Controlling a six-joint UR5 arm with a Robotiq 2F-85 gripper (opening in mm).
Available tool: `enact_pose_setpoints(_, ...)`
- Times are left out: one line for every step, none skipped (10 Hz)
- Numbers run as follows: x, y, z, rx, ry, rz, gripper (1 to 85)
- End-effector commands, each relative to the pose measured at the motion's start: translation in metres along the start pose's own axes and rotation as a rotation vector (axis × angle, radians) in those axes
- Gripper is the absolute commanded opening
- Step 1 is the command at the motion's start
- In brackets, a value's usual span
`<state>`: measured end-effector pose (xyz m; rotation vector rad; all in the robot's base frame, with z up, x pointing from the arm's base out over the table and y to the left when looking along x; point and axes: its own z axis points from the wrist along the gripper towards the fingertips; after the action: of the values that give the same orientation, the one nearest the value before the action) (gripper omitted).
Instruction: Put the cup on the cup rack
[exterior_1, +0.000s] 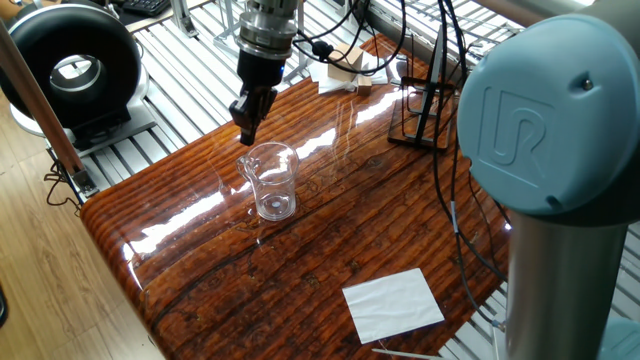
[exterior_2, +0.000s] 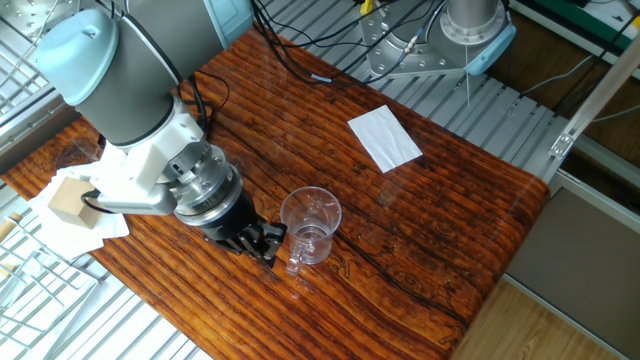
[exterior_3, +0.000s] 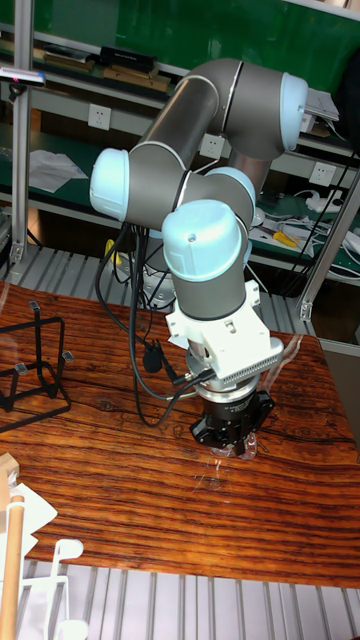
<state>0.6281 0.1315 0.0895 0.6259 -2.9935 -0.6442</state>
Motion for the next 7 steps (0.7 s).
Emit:
enact_pose_setpoints(-0.002, 0.002, -0.003, -0.008, -0.006, -0.003, 1.0)
enact_pose_setpoints(-0.001, 0.002, -0.004, -0.009, -0.005, -0.006, 1.0)
enact_pose_setpoints(-0.002, 0.002, -0.004, -0.010, -0.009, -0.008, 1.0)
enact_pose_setpoints(-0.003, 0.002, -0.005, -0.012, -0.013, -0.013, 1.0)
enact_pose_setpoints(-0.006, 0.002, -0.006, -0.010, -0.024, -0.024, 1.0)
enact_pose_setpoints(-0.007, 0.002, -0.009, -0.011, -0.031, -0.044, 1.0)
enact_pose_setpoints(-0.003, 0.006, -0.014, -0.020, -0.016, -0.058, 1.0)
